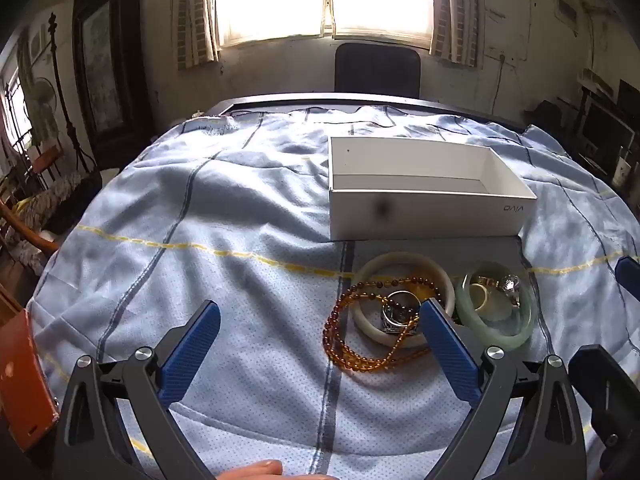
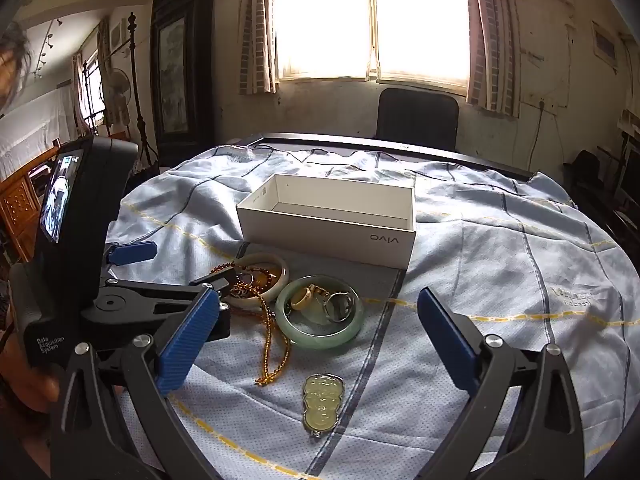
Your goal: Organize jewelry
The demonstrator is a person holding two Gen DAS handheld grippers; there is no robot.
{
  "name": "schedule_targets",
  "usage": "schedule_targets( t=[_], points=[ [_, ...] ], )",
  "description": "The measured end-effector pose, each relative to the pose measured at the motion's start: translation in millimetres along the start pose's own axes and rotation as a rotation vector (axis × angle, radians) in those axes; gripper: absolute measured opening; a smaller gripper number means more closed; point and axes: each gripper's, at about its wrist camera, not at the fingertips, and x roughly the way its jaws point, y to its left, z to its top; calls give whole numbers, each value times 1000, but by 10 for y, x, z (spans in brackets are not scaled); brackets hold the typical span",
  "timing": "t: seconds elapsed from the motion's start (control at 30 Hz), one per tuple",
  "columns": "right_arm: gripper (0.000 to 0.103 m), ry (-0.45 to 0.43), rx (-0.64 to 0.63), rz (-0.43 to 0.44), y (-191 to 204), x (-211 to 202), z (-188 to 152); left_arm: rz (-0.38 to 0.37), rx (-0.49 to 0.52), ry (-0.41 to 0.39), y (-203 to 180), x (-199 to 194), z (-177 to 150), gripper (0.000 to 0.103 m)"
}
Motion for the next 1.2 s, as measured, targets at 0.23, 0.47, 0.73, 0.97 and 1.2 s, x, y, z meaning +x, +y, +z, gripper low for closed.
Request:
schedule_targets(
  t=[0.23, 0.47, 0.73, 0.97, 1.2],
  points=[
    [98, -5, 5, -1, -38, -9, 2, 35, 10, -70, 17, -161, 34, 100],
    [98, -22, 5, 0, -15, -56, 23, 70, 29, -129, -11, -316, 55, 100],
    [98, -25, 0, 3, -5, -73, 27, 55, 6, -83, 45, -431, 82, 99],
    [98, -36, 7, 7, -10, -123, 41, 106, 42, -193, -29, -591, 50, 99],
    [98, -37, 7, 10, -7, -144, 43, 66, 39, -185, -47, -554, 68, 99]
  ],
)
